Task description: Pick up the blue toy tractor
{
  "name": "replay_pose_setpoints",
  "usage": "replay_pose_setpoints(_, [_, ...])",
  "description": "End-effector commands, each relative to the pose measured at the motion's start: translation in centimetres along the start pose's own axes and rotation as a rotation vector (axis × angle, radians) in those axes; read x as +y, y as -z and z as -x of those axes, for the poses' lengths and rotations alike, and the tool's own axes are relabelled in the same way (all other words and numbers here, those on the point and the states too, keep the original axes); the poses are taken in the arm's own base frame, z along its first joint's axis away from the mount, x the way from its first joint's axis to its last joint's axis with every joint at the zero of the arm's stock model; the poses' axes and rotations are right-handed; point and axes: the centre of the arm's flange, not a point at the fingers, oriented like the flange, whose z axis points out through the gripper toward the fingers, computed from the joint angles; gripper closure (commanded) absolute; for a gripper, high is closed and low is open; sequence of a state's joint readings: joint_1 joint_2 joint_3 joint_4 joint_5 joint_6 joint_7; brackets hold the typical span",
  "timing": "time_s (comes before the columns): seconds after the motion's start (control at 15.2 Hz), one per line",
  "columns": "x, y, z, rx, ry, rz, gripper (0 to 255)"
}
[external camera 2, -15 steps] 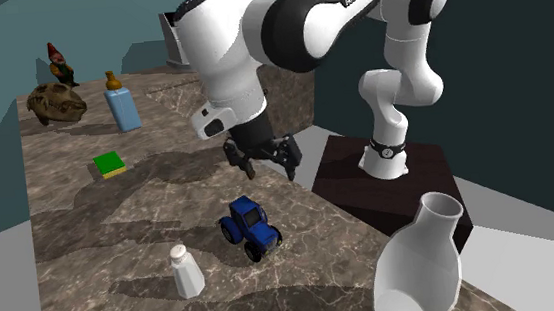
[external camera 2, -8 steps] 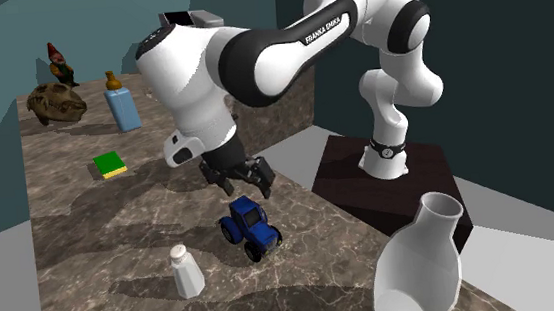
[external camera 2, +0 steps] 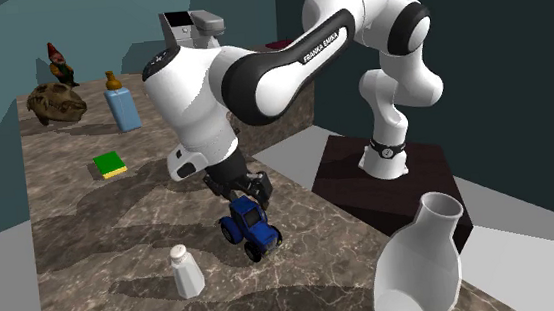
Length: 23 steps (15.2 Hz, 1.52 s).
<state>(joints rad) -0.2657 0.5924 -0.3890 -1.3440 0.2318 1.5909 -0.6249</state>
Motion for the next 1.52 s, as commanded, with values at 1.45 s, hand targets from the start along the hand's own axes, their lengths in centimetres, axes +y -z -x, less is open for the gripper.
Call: replay_pose_setpoints(1.45, [-1.4,7.4,1.8,-0.001,0.0,0.0,255])
